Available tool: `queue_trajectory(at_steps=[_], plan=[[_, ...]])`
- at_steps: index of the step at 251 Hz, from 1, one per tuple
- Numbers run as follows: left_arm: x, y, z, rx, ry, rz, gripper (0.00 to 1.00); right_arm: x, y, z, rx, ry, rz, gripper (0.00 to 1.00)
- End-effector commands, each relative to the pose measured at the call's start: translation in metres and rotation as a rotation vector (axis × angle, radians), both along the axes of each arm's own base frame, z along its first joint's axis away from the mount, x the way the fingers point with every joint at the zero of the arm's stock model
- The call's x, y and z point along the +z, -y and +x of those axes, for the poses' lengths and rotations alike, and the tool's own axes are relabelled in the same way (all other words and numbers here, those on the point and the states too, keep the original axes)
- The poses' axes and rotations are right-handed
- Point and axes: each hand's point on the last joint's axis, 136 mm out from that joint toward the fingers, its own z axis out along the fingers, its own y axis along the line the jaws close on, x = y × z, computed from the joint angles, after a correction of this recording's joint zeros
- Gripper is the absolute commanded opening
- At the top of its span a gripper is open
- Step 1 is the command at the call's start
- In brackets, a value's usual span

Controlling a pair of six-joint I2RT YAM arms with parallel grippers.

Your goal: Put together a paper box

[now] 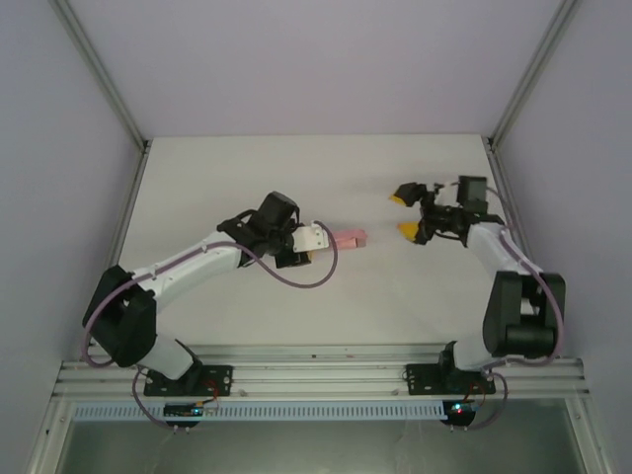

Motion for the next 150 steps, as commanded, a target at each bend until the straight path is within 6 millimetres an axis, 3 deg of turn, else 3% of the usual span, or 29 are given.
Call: queue_trajectory(at_steps=[1, 13, 49, 94, 112, 135, 150], plan=[[-0.021, -0.025, -0.019, 0.011, -0.195, 0.104, 0.37, 0.028, 0.008, 0.006, 0.073, 0.460, -0.289, 0.99], [-0.025, -0.031, -0.020, 0.025, -0.273, 0.105, 0.37, 0.029, 0.008, 0.003, 0.086, 0.502, -0.352, 0.99], [-0.034, -0.039, -0.011, 0.084, -0.407, 0.119, 0.37, 0.030, -0.038, -0.036, 0.397, 0.714, -0.522, 0.99], [-0.039, -0.033, -0.011, 0.044, -0.468, 0.134, 0.39, 0.004, -0.094, -0.064, 0.662, 0.925, -0.778, 0.96], [-0.040, -0.032, -0.011, 0.044, -0.479, 0.138, 0.39, -0.004, -0.103, -0.059, 0.679, 0.942, -0.870, 0.94], [-0.042, -0.031, -0.013, 0.036, -0.494, 0.135, 0.39, -0.007, -0.109, -0.050, 0.683, 0.943, -0.890, 0.82], [-0.044, -0.031, -0.013, 0.039, -0.499, 0.139, 0.39, -0.011, -0.113, -0.048, 0.702, 0.931, -0.877, 0.79]])
